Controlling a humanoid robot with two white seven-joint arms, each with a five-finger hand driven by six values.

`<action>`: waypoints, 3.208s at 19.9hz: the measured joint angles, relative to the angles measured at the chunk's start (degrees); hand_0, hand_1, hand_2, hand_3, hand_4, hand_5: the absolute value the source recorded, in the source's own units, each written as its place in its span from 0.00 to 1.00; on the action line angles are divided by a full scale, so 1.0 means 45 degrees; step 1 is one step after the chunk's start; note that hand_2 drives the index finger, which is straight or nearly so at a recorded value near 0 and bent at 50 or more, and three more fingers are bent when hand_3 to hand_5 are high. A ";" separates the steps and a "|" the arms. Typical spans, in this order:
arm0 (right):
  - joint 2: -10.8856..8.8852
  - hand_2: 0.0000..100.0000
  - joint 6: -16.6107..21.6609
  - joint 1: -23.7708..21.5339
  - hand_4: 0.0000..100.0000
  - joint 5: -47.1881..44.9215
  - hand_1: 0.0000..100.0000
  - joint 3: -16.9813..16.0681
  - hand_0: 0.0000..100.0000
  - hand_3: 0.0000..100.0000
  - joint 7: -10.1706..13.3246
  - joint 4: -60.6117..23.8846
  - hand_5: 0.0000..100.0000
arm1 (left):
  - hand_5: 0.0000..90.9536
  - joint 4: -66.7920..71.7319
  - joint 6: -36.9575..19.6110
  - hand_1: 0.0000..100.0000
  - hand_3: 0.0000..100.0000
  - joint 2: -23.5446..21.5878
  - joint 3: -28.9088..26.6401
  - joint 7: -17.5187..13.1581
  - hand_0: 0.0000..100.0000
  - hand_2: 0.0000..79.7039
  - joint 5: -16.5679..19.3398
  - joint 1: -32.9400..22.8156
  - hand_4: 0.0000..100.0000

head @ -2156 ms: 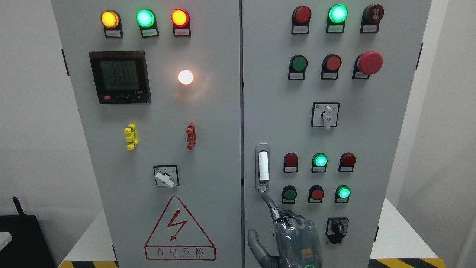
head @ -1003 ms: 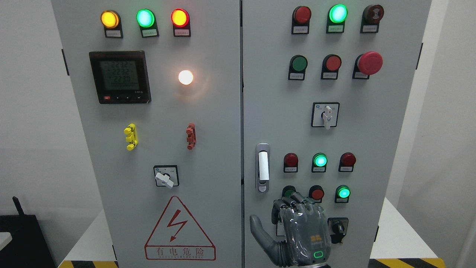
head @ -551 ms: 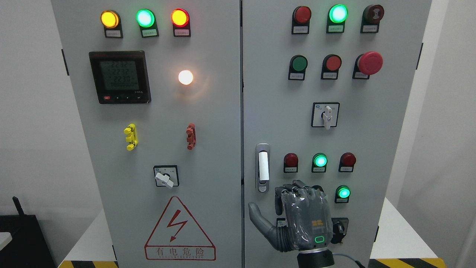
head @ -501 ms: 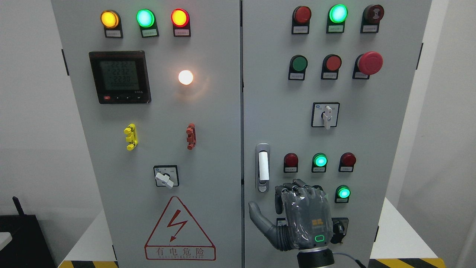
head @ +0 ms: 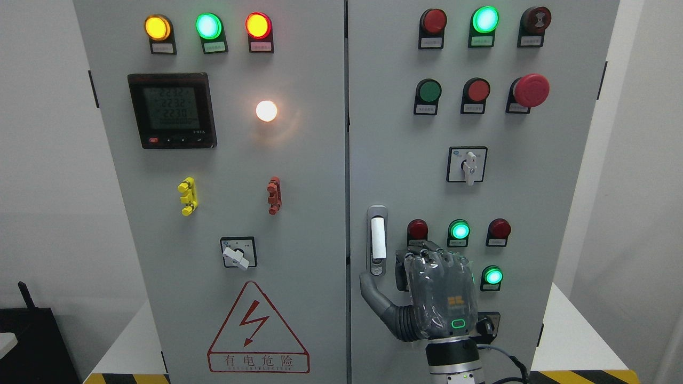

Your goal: Release door handle

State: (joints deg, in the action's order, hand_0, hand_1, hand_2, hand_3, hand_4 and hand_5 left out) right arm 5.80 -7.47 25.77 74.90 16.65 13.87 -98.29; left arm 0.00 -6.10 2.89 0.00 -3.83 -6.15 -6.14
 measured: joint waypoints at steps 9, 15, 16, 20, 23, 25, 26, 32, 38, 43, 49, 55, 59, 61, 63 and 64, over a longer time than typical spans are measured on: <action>0.0036 0.93 -0.0070 0.0388 0.84 -0.0003 0.35 0.0005 0.25 1.00 -0.0165 0.0206 0.93 | 0.00 0.0000 0.0000 0.39 0.00 0.0000 0.0000 0.0000 0.12 0.00 0.0000 -0.0001 0.00; 0.0072 0.93 -0.0072 0.0539 0.84 0.0003 0.35 -0.0002 0.27 1.00 -0.0171 0.0403 0.93 | 0.00 0.0000 0.0000 0.39 0.00 0.0001 0.0000 0.0000 0.12 0.00 0.0000 -0.0002 0.00; 0.0088 0.93 -0.0072 0.0565 0.84 0.0005 0.36 -0.0001 0.27 1.00 -0.0171 0.0439 0.93 | 0.00 0.0000 0.0000 0.39 0.00 0.0001 0.0000 0.0000 0.12 0.00 0.0000 -0.0002 0.00; 0.0138 0.94 -0.0109 0.0674 0.84 0.0015 0.37 -0.0003 0.28 1.00 -0.0181 0.0591 0.93 | 0.00 0.0000 0.0000 0.39 0.00 -0.0001 0.0000 0.0000 0.12 0.00 0.0000 -0.0002 0.00; 0.0166 0.94 -0.0352 0.0737 0.85 0.0017 0.38 -0.0005 0.30 1.00 -0.0211 0.0687 0.94 | 0.00 0.0000 0.0000 0.39 0.00 -0.0001 0.0000 0.0000 0.12 0.00 0.0000 -0.0002 0.00; 0.0181 0.94 -0.0419 0.0771 0.85 0.0017 0.39 -0.0006 0.31 1.00 -0.0175 0.0741 0.94 | 0.00 0.0000 0.0000 0.39 0.00 0.0000 0.0000 0.0000 0.12 0.00 0.0000 -0.0004 0.00; 0.0189 0.94 -0.0440 0.0781 0.85 0.0016 0.40 -0.0006 0.31 1.00 -0.0149 0.0763 0.94 | 0.00 0.0000 0.0000 0.39 0.00 -0.0001 0.0000 0.0000 0.12 0.00 0.0000 -0.0005 0.00; 0.0217 0.94 -0.0496 0.0808 0.85 0.0016 0.41 0.0003 0.33 1.00 -0.0038 0.0864 0.95 | 0.00 0.0000 0.0000 0.39 0.00 0.0000 0.0000 0.0000 0.12 0.00 0.0000 -0.0005 0.00; 0.0233 0.94 -0.0504 0.0789 0.85 0.0016 0.43 0.0002 0.34 1.00 0.0019 0.0925 0.95 | 0.00 0.0000 0.0000 0.39 0.00 0.0000 0.0000 0.0000 0.12 0.00 0.0000 -0.0005 0.00; 0.0241 0.94 -0.0505 0.0764 0.85 0.0011 0.44 -0.0002 0.36 1.00 0.0146 0.0949 0.95 | 0.00 0.0000 0.0000 0.39 0.00 0.0000 0.0000 0.0000 0.12 0.00 0.0000 -0.0005 0.00; 0.0246 0.94 -0.0505 0.0732 0.85 0.0002 0.45 -0.0011 0.39 1.00 0.0231 0.0962 0.95 | 0.00 0.0000 0.0000 0.39 0.00 0.0000 0.0000 0.0000 0.12 0.00 0.0000 -0.0004 0.00; 0.0249 0.94 -0.0523 0.0708 0.86 -0.0002 0.46 -0.0038 0.41 1.00 0.0246 0.0970 0.95 | 0.00 0.0000 0.0000 0.39 0.00 0.0000 0.0000 0.0000 0.12 0.00 0.0000 -0.0003 0.00; 0.0251 0.94 -0.0523 0.0695 0.86 -0.0003 0.46 -0.0089 0.42 1.00 0.0247 0.0962 0.95 | 0.00 0.0000 0.0000 0.39 0.00 0.0000 0.0000 0.0000 0.12 0.00 0.0000 0.0001 0.00; 0.0251 0.94 -0.0524 0.0692 0.86 -0.0003 0.46 -0.0130 0.42 1.00 0.0247 0.0960 0.95 | 0.00 0.0001 0.0000 0.39 0.00 0.0000 0.0000 0.0000 0.12 0.00 0.0000 0.0001 0.00; 0.0252 0.94 -0.0523 0.0689 0.86 -0.0008 0.46 -0.0161 0.43 1.00 0.0248 0.0959 0.95 | 0.00 0.0000 0.0000 0.39 0.00 0.0000 0.0000 0.0000 0.12 0.00 0.0000 0.0001 0.00; 0.0252 0.94 -0.0523 0.0688 0.86 -0.0010 0.46 -0.0175 0.43 1.00 0.0248 0.0958 0.95 | 0.00 0.0000 0.0000 0.39 0.00 0.0000 0.0000 0.0000 0.12 0.00 0.0000 0.0001 0.00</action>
State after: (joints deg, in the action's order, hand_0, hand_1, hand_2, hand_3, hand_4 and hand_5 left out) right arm 6.93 -9.83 28.86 74.86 15.86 14.99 -93.98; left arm 0.00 -6.10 2.89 0.00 -3.83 -6.15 -6.14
